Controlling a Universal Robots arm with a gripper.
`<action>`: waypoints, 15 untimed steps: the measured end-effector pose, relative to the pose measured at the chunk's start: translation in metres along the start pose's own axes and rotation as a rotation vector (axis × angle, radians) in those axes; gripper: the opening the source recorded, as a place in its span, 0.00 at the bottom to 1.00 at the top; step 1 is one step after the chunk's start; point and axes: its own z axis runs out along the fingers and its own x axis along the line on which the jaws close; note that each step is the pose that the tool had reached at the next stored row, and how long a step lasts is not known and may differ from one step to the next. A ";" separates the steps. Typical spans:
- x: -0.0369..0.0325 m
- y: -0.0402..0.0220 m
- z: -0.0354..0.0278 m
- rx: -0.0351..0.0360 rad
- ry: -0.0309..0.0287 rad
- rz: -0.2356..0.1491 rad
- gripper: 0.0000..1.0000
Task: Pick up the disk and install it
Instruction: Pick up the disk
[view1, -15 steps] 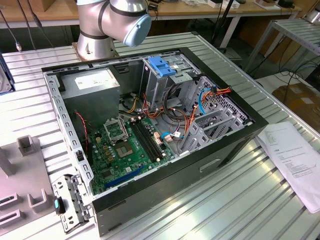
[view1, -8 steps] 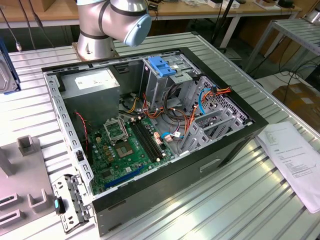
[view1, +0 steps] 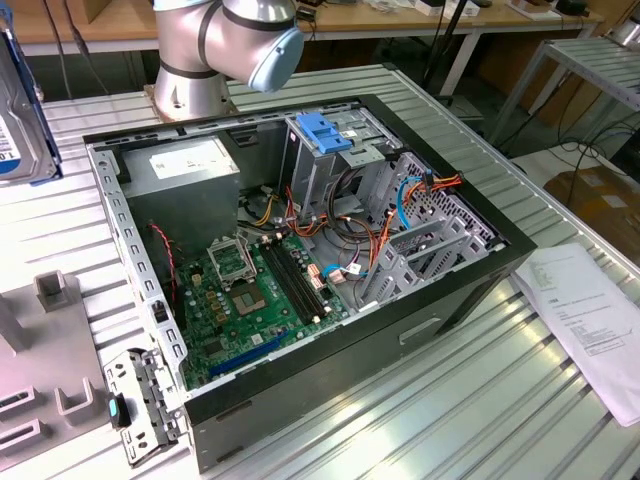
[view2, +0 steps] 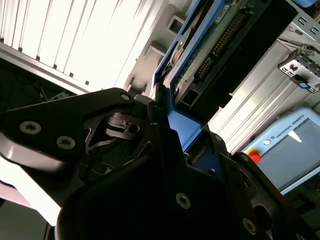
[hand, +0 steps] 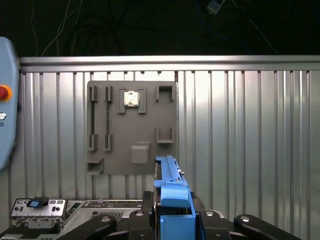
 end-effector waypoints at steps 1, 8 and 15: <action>0.0000 -0.0015 0.0000 0.0001 -0.0001 0.000 0.37; 0.0003 -0.0129 0.0001 0.0000 0.0000 0.000 0.37; 0.0006 -0.0281 0.0001 0.0000 0.0000 0.000 0.37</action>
